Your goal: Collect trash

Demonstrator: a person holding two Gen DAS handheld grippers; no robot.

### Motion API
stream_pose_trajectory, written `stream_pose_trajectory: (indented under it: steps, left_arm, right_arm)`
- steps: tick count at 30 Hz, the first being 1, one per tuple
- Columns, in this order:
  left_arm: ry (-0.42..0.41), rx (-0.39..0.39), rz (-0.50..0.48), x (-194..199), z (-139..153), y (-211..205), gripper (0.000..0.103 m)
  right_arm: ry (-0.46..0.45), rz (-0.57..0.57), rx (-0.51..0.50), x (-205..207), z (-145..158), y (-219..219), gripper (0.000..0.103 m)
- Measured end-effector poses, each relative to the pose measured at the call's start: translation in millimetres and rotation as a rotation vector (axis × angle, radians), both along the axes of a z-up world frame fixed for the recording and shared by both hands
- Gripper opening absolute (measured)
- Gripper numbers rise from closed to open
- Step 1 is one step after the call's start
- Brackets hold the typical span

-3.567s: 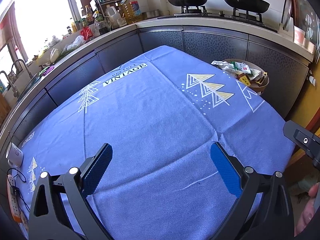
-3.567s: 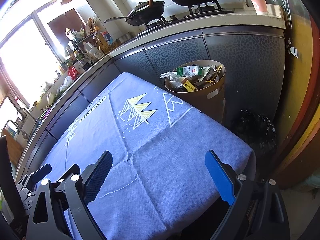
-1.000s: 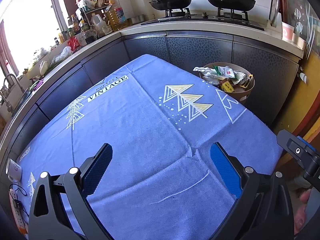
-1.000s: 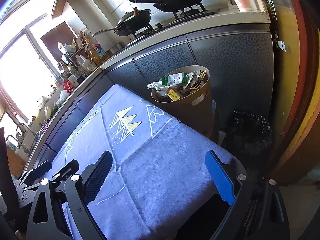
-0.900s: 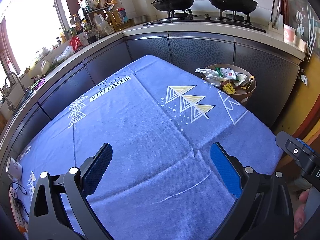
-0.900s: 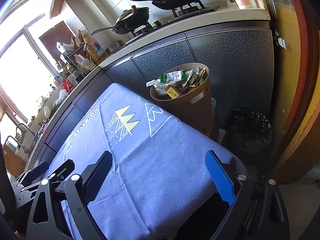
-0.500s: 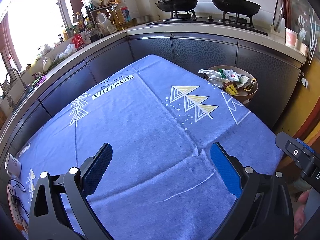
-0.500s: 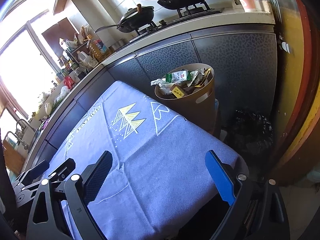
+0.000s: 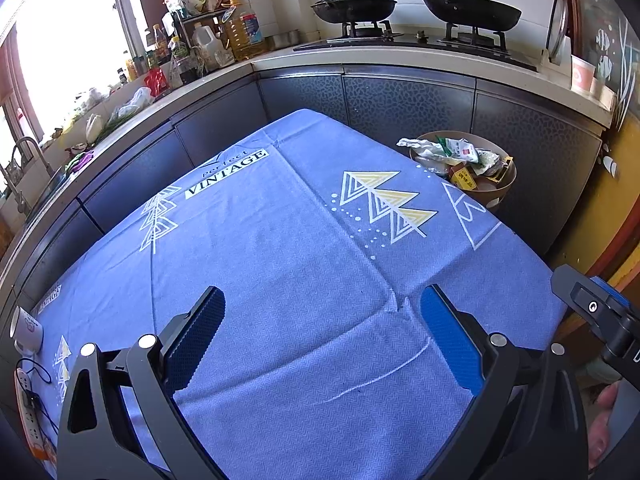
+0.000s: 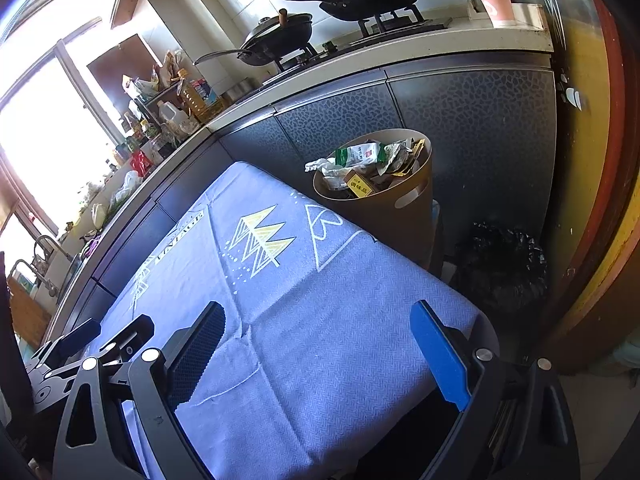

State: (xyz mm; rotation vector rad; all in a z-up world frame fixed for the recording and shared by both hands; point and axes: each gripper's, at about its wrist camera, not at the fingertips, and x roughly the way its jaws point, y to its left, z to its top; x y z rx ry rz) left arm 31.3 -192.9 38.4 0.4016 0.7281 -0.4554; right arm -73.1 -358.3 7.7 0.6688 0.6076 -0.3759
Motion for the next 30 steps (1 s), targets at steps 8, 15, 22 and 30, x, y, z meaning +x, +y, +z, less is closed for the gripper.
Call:
stream_pose_trajectory:
  steps: [8,15,22,30]
  left_arm:
    - [0.0,0.004,-0.005,-1.5,-0.4,-0.9,0.097]
    - [-0.001,0.004,-0.005,-1.5,-0.4,-0.9,0.097]
    - [0.002,0.002,-0.002,-0.4,-1.1,1.1,0.097]
    - [0.005,-0.006,-0.006,-0.7,0.3,3.8,0.097]
  right_arm:
    - [0.004,0.0,0.005,-0.1,-0.6,0.0,0.093]
    - [0.006,0.002,0.006,0.7,-0.9,0.9,0.093]
    - [0.007,0.006,0.002,2.0,-0.9,1.5,0.093]
    - [0.001,0.005,-0.016,2.3,6.5,4.0,0.093]
